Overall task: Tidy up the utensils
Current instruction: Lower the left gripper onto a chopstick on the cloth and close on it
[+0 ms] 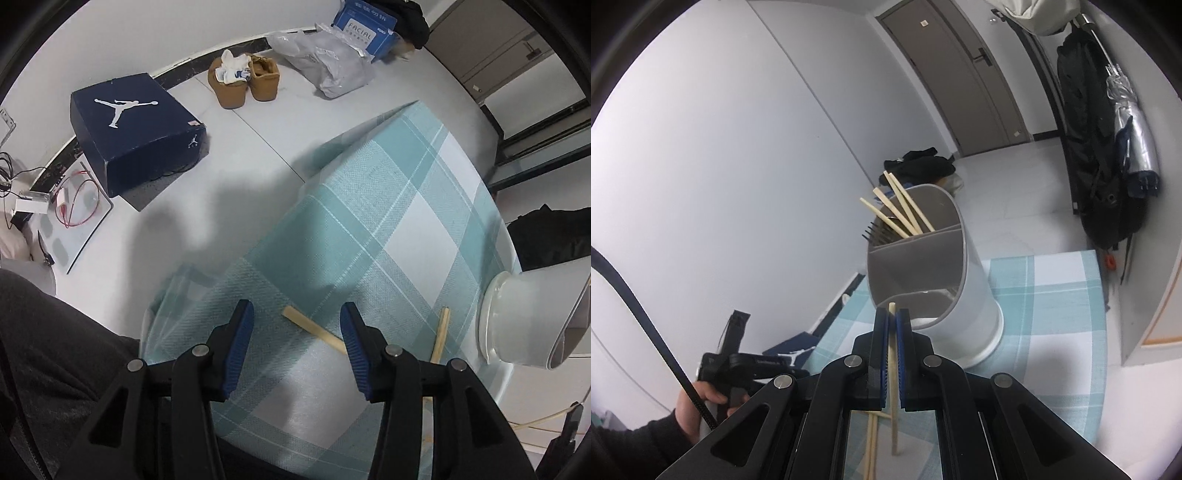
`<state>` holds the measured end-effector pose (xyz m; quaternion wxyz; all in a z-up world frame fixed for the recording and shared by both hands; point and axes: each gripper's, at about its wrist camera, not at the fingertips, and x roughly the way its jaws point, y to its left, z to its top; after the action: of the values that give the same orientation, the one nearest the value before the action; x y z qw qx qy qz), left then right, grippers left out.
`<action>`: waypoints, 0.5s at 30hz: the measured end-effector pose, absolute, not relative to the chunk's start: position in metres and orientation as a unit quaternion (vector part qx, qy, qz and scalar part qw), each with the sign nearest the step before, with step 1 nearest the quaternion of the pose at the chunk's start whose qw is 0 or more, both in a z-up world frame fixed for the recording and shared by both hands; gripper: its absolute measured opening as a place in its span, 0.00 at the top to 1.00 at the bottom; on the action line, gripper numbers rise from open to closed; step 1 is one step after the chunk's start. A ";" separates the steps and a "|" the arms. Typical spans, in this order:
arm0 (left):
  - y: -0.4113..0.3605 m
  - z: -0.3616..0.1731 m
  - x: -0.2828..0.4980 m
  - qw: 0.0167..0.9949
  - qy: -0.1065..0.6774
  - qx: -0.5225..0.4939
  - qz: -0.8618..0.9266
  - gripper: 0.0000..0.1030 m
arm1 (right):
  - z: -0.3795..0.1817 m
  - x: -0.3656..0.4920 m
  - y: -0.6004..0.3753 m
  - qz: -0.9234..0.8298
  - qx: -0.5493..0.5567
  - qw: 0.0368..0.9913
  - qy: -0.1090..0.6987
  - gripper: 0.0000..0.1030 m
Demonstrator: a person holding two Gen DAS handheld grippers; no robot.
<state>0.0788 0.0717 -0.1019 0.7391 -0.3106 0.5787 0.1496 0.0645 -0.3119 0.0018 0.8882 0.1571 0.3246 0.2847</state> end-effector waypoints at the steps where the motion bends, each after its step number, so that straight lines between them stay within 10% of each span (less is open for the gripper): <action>1: 0.071 -0.102 0.080 0.739 0.578 -0.308 0.155 0.58 | 0.002 0.064 -0.312 0.285 0.157 0.888 0.324 0.97; 8: 0.050 -0.103 0.085 0.743 0.581 -0.251 0.219 0.60 | 0.005 0.057 -0.313 0.291 0.158 0.887 0.321 0.97; 15: 0.029 -0.104 0.086 0.760 0.571 -0.189 0.245 0.95 | 0.011 0.051 -0.316 0.291 0.150 0.894 0.306 0.96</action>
<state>0.0861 0.0292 -0.1037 0.7603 -0.1890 0.5710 0.2454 0.0514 -0.3163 0.0106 0.8937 0.1502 0.3063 0.2913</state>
